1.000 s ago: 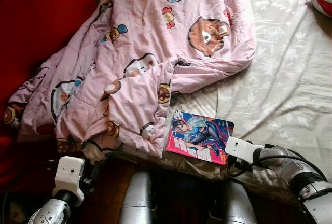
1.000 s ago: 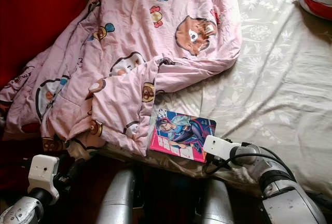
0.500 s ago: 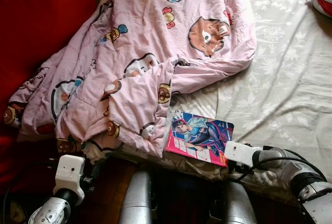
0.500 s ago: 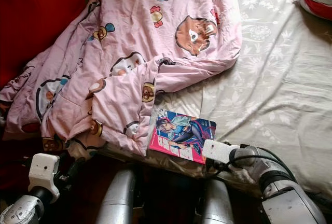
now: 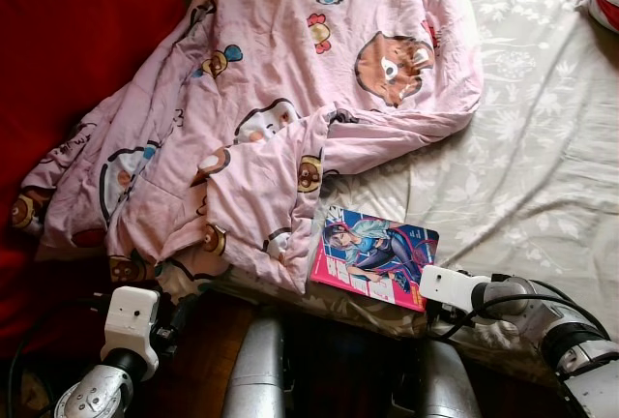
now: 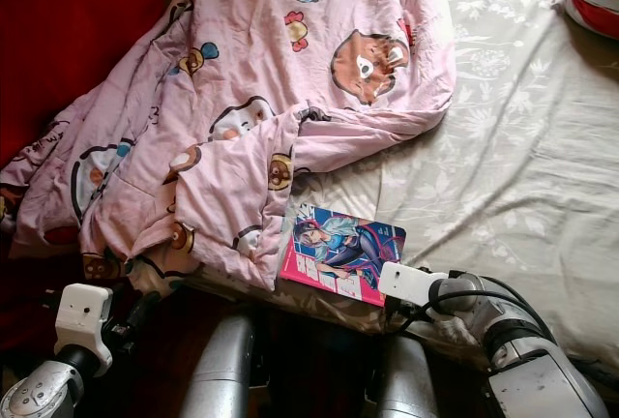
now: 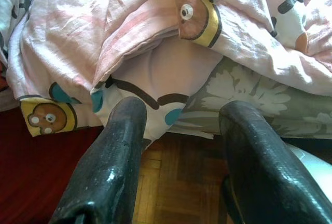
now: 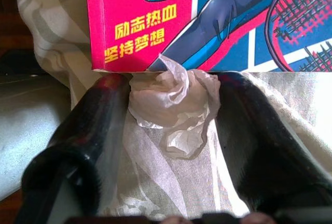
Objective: Clean up the room
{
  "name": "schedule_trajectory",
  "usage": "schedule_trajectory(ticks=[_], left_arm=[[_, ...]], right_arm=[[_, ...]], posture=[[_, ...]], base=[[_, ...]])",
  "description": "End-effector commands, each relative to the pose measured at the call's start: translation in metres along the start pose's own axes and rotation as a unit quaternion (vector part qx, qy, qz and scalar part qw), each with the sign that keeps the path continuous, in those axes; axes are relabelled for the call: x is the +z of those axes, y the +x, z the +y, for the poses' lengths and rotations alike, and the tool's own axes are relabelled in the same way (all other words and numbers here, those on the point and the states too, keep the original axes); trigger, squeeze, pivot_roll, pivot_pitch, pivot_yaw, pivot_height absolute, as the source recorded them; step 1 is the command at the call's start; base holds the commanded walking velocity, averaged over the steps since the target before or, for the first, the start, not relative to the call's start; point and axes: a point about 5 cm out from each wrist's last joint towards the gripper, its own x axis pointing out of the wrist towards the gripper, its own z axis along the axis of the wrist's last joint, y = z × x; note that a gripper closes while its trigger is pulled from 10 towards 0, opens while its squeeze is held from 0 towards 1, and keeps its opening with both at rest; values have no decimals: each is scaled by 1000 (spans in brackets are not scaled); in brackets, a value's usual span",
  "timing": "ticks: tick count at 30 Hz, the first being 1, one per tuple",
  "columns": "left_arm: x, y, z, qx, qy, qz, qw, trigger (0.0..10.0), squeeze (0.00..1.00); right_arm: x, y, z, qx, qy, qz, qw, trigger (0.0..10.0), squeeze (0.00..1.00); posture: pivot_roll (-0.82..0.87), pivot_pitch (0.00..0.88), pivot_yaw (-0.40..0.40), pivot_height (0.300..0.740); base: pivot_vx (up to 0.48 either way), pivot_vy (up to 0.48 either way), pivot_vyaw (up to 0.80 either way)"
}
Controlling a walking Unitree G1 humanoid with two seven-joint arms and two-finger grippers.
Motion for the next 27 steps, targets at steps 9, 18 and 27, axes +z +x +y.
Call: schedule_trajectory(ticks=[9, 18, 27], left_arm=[[-16, -10, 3, 9, 1, 32, 999, 10000, 0], [-20, -11, 4, 14, 5, 39, 999, 10000, 0], [-26, -7, 4, 23, 0, 43, 999, 10000, 0]], right_arm=[[-14, 6, 24, 38, -11, 32, 999, 0, 0], [-14, 10, 34, 39, -5, 26, 999, 0, 0], [-18, 10, 38, 21, 16, 24, 999, 0, 0]], posture=[[257, 340, 102, 631], [251, 336, 99, 631], [228, 297, 78, 631]], base=[[0, 0, 0], [0, 0, 0], [0, 0, 0]])
